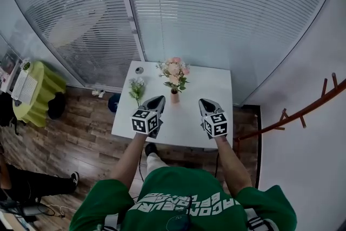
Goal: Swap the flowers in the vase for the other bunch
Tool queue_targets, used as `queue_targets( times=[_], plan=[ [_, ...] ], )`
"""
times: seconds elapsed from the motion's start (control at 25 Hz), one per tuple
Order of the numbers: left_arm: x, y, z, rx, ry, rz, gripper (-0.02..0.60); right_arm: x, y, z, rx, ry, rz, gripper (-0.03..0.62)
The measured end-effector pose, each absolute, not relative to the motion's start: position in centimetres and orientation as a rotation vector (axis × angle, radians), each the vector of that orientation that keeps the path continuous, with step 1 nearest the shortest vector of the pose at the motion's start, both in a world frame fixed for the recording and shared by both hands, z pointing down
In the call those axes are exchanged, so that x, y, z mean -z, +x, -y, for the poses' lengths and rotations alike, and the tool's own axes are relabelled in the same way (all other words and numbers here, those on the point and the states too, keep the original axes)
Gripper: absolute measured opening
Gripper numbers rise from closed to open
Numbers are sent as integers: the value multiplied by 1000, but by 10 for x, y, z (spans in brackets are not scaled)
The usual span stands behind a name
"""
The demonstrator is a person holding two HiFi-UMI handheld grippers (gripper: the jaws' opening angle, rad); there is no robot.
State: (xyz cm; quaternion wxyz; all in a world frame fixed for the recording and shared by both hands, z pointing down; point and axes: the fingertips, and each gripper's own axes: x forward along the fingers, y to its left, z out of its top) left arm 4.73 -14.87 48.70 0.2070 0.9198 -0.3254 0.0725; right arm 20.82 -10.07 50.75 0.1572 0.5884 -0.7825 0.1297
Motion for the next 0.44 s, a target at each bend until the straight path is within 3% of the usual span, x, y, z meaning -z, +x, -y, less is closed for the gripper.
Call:
queue_targets(
  times=[0.44],
  plan=[
    [-488,42,149,-195,2546,917,2,-509,210,99,-368,1673,2229,12]
  ],
)
